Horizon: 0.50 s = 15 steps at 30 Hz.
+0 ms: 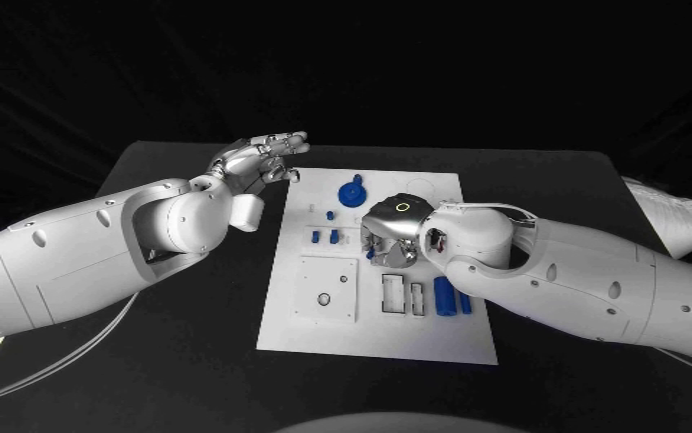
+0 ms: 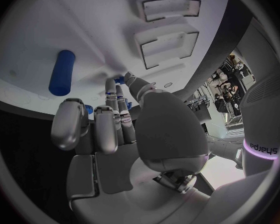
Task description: Assemble the parts on the task board
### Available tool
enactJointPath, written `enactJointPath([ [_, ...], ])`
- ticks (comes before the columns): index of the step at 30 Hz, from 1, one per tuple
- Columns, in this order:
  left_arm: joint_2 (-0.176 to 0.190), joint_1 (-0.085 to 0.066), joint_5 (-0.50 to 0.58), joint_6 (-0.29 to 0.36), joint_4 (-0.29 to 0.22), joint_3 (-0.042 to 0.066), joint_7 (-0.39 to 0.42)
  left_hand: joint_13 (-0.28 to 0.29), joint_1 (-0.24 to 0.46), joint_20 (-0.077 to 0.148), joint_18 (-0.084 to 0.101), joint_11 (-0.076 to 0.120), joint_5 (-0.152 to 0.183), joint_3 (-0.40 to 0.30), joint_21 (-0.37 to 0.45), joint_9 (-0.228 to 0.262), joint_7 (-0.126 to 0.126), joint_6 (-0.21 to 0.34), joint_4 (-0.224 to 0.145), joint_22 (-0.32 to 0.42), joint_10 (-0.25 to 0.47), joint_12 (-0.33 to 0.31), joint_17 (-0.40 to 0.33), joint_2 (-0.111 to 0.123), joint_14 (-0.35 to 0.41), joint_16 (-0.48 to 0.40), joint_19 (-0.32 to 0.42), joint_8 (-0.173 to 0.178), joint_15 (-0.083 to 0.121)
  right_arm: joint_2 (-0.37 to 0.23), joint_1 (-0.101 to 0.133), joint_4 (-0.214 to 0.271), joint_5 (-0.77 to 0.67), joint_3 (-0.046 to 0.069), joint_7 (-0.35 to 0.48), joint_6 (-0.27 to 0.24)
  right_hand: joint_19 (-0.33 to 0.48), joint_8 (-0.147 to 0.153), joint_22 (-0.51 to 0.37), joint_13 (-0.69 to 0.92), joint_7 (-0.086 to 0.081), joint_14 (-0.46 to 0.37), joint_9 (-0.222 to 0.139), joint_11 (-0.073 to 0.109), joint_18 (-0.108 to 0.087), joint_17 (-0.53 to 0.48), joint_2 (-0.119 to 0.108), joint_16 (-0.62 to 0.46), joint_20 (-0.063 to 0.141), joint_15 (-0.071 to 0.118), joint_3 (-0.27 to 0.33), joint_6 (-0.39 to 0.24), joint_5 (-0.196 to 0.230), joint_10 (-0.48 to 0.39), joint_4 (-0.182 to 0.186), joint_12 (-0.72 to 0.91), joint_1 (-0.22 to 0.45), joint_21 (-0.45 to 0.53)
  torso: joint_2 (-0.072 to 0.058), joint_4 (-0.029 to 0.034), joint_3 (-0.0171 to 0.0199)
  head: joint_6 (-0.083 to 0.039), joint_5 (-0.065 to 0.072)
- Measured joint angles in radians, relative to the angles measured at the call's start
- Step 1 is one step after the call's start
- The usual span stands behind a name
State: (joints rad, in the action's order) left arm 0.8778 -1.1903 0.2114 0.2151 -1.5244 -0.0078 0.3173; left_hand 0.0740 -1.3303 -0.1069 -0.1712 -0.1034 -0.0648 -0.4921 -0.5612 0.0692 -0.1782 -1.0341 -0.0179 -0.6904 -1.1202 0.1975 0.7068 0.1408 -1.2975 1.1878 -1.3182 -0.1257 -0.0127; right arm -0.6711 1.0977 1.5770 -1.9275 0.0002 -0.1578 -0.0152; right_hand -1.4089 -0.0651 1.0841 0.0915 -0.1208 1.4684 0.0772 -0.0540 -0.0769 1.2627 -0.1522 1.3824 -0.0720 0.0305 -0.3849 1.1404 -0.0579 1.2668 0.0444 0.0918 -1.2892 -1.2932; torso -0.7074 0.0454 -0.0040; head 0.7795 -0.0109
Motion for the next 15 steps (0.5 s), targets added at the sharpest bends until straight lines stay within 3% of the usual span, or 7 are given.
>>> enactJointPath([
  [15,0.001,0.0,0.0,0.0,0.0,0.0,-0.001,0.0,0.0,0.0,0.0,0.0,0.0,0.0,0.0,0.0,-0.004,0.004,0.0,0.0,0.0,0.0,-0.001,0.0,0.0,0.0,0.0,0.0,0.0,0.008,-0.003,-0.013,0.027,0.0,-0.002,0.008,-0.004,0.0,0.004,0.0,-0.003,0.0,0.0,0.0,0.0,0.003,0.021,0.0,-0.004,0.0,-0.006,0.004,0.0,0.0,0.006,0.0,-0.013,0.0,0.0,-0.001,0.0004,0.004,-0.002],
])
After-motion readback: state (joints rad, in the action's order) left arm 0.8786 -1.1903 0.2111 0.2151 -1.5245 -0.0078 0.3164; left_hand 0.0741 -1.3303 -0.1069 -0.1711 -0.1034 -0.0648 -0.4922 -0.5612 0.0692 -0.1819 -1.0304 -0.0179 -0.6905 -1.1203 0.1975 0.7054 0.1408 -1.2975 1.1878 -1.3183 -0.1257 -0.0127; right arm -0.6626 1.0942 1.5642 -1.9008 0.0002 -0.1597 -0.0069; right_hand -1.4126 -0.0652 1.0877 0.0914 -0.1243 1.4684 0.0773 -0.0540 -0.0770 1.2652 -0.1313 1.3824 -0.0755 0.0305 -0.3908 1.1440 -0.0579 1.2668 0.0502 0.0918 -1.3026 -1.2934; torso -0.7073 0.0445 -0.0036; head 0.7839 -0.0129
